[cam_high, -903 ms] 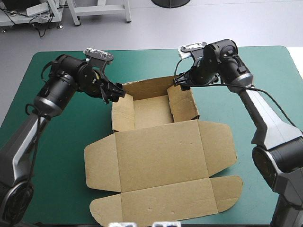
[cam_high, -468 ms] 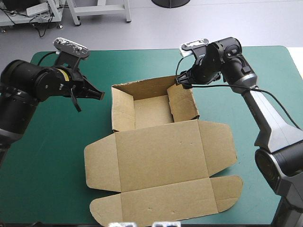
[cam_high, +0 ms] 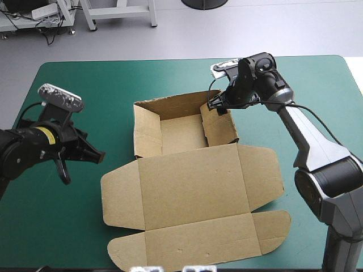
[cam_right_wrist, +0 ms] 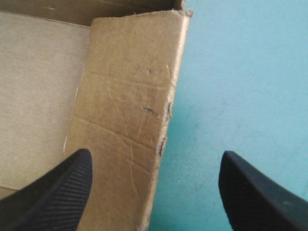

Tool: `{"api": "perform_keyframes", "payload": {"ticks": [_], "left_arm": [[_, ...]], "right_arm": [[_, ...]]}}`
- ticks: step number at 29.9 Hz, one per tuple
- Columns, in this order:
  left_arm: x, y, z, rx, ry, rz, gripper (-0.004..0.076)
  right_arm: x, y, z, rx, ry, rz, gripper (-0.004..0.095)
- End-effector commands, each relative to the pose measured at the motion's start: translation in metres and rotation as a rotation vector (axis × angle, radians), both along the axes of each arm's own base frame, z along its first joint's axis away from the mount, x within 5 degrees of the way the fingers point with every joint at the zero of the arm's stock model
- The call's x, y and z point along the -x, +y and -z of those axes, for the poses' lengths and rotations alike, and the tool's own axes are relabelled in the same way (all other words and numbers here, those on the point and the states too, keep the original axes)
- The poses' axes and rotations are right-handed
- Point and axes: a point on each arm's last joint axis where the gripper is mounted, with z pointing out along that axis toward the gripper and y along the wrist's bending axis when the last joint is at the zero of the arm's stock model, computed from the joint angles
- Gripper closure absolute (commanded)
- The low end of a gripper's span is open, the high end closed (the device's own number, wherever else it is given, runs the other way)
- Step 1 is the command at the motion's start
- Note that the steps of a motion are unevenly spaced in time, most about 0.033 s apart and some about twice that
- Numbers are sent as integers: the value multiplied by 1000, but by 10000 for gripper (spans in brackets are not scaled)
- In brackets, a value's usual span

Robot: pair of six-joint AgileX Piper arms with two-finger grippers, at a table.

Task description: Fold the box

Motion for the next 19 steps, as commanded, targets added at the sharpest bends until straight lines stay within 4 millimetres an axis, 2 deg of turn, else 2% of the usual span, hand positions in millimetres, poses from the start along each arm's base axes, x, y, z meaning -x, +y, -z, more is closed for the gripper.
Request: {"api": "perform_keyframes", "payload": {"ticks": [1,4,8,11,14,19], "left_arm": [[21,10,17,-31,56,-11,731],[32,15,36,-41,93,-28,731],[42,21,50,-26,85,-65,731],[50,24,57,-14,92,-87,731],[55,26,58,-4,84,-94,731],[60,29,57,-1,70,-96,731]], "right_arm": [[3,-5,-15,-24,-28,2,238],[-5,-1,0,-21,6,1,238],[-14,3,20,-3,38,2,238],[-20,6,36,7,68,3,293],[-25,8,49,15,92,3,457],[-29,9,53,30,75,-23,909]]}}
